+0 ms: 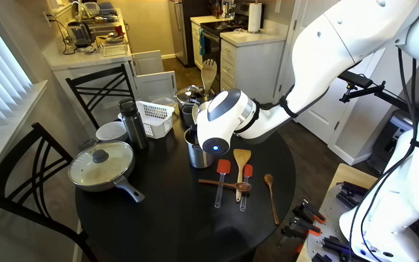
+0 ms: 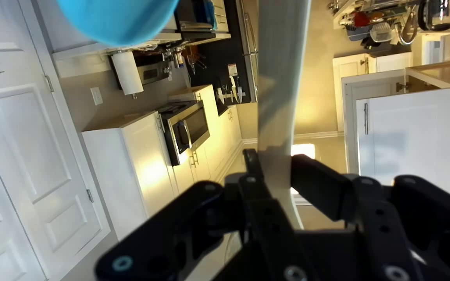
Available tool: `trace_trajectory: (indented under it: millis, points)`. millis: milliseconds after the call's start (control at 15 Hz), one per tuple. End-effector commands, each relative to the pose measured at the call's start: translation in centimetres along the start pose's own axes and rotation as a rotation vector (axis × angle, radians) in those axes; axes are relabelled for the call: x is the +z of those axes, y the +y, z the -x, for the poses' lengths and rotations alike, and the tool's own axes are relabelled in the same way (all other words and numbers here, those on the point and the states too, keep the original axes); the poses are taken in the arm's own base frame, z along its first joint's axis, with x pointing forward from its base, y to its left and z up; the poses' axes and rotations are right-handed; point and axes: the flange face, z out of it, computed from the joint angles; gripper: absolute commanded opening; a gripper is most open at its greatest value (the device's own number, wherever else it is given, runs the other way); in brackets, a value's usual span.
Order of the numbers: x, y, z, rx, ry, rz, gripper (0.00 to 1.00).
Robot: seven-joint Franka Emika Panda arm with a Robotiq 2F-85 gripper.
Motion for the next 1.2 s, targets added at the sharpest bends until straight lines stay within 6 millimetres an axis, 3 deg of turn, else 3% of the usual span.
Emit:
trace_trajectory:
  millis: [0, 67, 133, 200, 400, 733, 933, 1133]
  points:
    - [0.7, -0.4, 1.4, 0.008, 0.001, 0.013, 0.07]
    - [0.7, -0.4, 1.7, -0.001, -0.021, 0.019, 0.07]
    - [0.7, -0.3, 1.9, -0.014, -0.048, 0.024, 0.52]
    - [0.5, -0.2, 1.9, -0.020, -0.095, 0.027, 0.53]
    - [0.1, 0.0, 1.5, -0.009, -0.247, 0.025, 0.72]
    - [-0.8, 1.0, -1.1, 0.001, -0.457, 0.012, 0.99]
    - [-2.5, 2.4, -2.0, 0.002, -0.626, -0.029, 1.00]
    - [-4.0, 4.7, -1.5, 0.008, -0.796, -0.049, 1.00]
